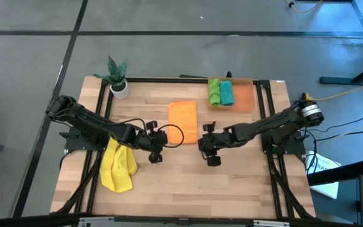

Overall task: Roll microfiber towels into tight, uniform cylinder then place into a basket
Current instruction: Fold the orange towel

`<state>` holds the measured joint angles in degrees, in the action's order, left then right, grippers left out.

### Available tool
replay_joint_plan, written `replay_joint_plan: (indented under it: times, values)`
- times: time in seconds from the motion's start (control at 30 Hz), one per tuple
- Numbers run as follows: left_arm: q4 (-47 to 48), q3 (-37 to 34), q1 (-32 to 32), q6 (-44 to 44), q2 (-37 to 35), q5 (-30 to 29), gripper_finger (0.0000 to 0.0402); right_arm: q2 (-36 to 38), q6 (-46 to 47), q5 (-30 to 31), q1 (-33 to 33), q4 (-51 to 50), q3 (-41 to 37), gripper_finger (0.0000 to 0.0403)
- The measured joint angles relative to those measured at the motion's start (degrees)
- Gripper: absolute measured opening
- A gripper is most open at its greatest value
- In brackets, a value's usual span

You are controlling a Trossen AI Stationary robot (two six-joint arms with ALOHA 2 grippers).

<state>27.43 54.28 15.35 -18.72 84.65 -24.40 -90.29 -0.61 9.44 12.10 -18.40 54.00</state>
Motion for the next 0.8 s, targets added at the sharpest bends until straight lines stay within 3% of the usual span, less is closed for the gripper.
replay_joint_plan:
  times: [0.23, 0.8]
  values:
    - [-6.2, -3.0, -0.3, 1.0, 0.6, 0.5, 0.0085, -10.2, -11.8, 1.9, -2.9, 6.7, 0.0, 0.0146]
    - [-7.9, -3.1, -0.7, 0.8, 0.6, 1.4, 0.0085, -16.6, -11.8, 3.4, -7.6, 10.8, 0.2, 0.0146]
